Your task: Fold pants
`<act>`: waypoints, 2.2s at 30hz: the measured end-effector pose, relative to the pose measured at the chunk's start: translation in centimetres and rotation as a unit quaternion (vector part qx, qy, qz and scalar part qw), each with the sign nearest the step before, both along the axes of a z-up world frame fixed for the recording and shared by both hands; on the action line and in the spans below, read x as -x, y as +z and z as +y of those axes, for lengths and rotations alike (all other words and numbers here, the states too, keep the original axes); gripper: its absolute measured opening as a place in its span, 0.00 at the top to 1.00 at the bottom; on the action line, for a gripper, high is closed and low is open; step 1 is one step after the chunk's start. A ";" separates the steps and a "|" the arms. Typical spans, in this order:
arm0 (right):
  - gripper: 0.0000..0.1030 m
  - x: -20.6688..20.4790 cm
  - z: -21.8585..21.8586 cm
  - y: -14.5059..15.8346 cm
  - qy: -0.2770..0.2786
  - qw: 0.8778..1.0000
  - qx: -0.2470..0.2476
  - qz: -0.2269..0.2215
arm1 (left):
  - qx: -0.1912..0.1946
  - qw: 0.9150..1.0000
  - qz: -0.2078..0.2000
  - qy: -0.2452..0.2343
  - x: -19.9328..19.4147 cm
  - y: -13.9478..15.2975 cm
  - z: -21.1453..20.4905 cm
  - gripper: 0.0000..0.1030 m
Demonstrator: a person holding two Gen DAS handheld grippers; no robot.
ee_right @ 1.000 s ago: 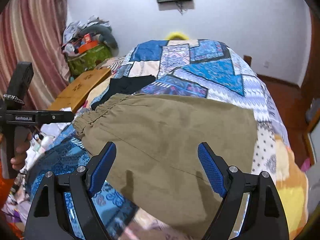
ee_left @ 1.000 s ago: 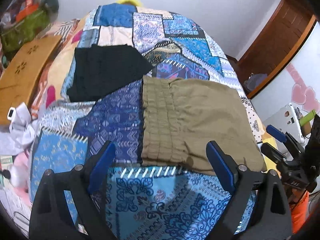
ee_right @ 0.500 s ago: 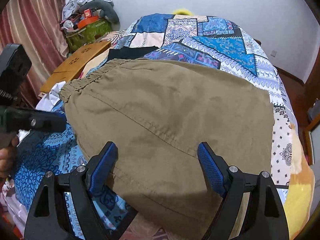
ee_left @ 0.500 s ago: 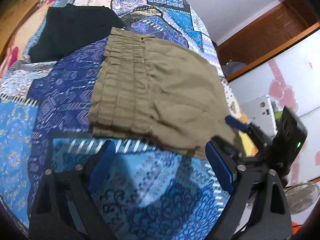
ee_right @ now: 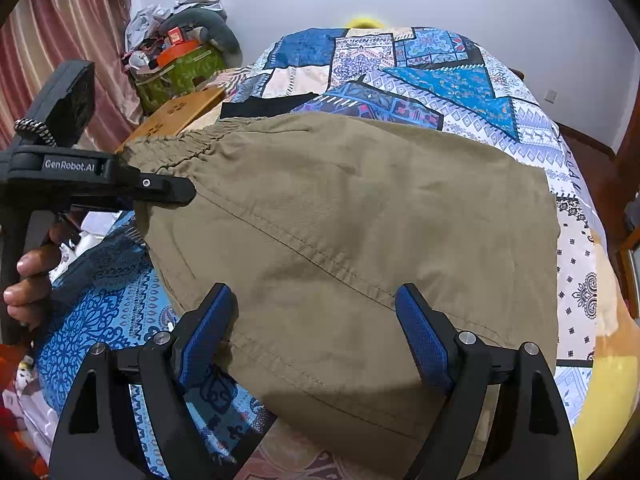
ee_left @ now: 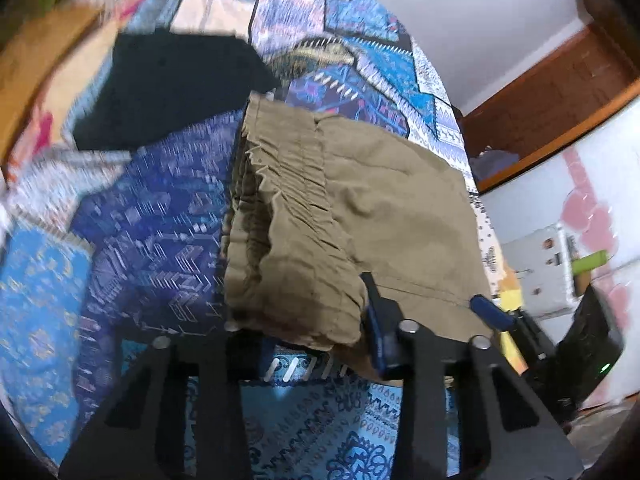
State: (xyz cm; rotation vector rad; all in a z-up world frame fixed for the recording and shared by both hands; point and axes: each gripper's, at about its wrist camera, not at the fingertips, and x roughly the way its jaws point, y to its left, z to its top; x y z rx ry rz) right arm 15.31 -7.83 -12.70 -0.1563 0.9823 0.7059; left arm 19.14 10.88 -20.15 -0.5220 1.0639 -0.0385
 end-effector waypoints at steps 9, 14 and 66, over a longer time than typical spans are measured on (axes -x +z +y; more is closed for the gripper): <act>0.21 0.3 -2.0 0.3 -0.018 1.000 -0.017 0.008 | -0.160 0.986 -0.048 0.017 3.3 4.0 1.3 0.71; 0.21 1.2 -2.6 0.4 -0.012 1.000 -0.014 0.002 | -0.269 0.960 -0.069 0.040 5.2 6.1 2.2 0.71; 0.18 2.2 -6.6 0.1 -0.072 0.996 -0.057 0.012 | -0.168 0.950 -0.147 -0.220 -1.8 12.2 -14.2 0.35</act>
